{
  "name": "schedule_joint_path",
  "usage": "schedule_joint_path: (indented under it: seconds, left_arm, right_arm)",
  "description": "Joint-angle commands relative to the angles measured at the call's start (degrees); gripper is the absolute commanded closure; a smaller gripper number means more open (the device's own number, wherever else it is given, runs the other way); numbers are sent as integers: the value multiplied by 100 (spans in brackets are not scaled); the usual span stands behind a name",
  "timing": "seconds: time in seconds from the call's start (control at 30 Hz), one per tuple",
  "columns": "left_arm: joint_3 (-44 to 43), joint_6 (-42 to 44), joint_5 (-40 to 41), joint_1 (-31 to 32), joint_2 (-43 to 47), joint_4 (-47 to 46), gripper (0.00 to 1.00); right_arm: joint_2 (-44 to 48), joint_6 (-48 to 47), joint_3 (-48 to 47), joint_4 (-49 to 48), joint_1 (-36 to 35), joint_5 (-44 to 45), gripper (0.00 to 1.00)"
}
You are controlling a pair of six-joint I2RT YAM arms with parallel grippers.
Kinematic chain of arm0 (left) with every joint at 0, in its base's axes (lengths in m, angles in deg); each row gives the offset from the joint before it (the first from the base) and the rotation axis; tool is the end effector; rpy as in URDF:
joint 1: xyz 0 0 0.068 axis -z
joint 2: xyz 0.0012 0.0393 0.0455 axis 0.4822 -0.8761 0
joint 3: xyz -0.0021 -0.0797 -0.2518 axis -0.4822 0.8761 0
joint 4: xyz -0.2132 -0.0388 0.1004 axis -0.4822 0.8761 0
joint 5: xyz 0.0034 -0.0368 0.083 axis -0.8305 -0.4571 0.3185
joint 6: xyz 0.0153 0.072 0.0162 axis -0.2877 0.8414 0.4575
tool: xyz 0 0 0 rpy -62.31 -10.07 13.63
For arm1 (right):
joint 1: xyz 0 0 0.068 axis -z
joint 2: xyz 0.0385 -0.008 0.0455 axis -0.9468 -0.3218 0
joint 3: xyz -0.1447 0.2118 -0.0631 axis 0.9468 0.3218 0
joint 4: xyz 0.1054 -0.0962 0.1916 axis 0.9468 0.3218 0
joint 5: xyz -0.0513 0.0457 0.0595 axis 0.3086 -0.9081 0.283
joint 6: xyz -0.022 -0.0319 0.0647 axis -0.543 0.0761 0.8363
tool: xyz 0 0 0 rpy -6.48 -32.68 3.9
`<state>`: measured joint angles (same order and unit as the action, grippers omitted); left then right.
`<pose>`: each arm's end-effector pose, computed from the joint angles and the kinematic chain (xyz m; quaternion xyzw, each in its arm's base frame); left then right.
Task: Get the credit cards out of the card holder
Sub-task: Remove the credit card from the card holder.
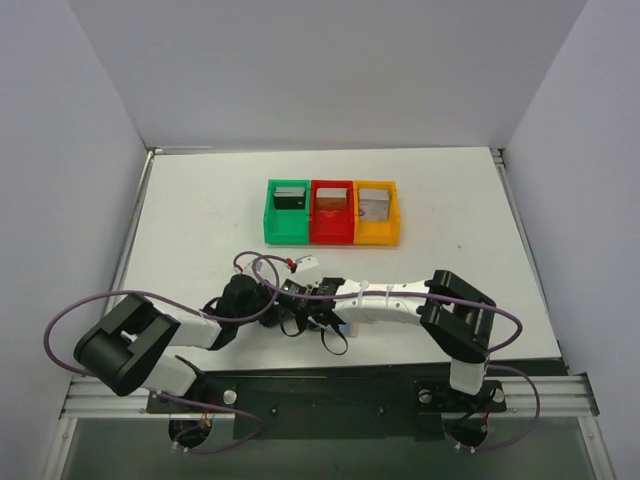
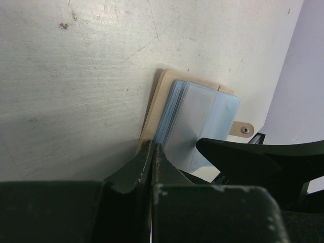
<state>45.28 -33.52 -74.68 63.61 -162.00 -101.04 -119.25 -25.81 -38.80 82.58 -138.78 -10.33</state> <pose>0.1792 -0.1426 0.1045 -0.1831 0.8625 -0.4207 0.2133 0.1601 0.3334 0.1564 -0.1538 0.9333 0.1433 0.2912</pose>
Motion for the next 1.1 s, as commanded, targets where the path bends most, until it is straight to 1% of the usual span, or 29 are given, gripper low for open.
schedule_joint_path:
  seconds: [0.0, 0.2, 0.47, 0.7, 0.8, 0.87, 0.93, 0.97, 1.03, 1.07]
  left_arm:
    - [17, -34, 150, 20, -233, -302, 100]
    - [25, -60, 255, 20, -391, -329, 100]
    - [78, -122, 492, 20, -172, -101, 100]
    - [131, -122, 747, 11, 197, 224, 100]
    - [157, -130, 818, 20, 355, 321, 100]
    - [166, -148, 853, 37, 426, 339, 100]
    - [157, -165, 932, 107, 487, 383, 100]
    - [166, -174, 950, 134, 523, 401, 100]
    - [166, -236, 1072, 256, 593, 427, 100]
    - [183, -279, 1160, 361, 637, 418, 100]
  right_arm:
    - [77, 147, 111, 441, -21, 317, 56]
    - [200, 252, 322, 511, -13, 413, 60]
    - [525, 393, 576, 626, -4, 536, 63]
    - [1149, 647, 840, 845, 14, 747, 62]
    - [1561, 727, 981, 881, -30, 905, 62]
    - [1816, 587, 1025, 619, -152, 993, 58]
    - [1835, 385, 850, 494, -232, 923, 50]
    - [1766, 271, 632, 511, -241, 871, 45]
    - [1520, 104, 315, 538, -259, 809, 40]
    - [1336, 68, 235, 547, -259, 791, 39]
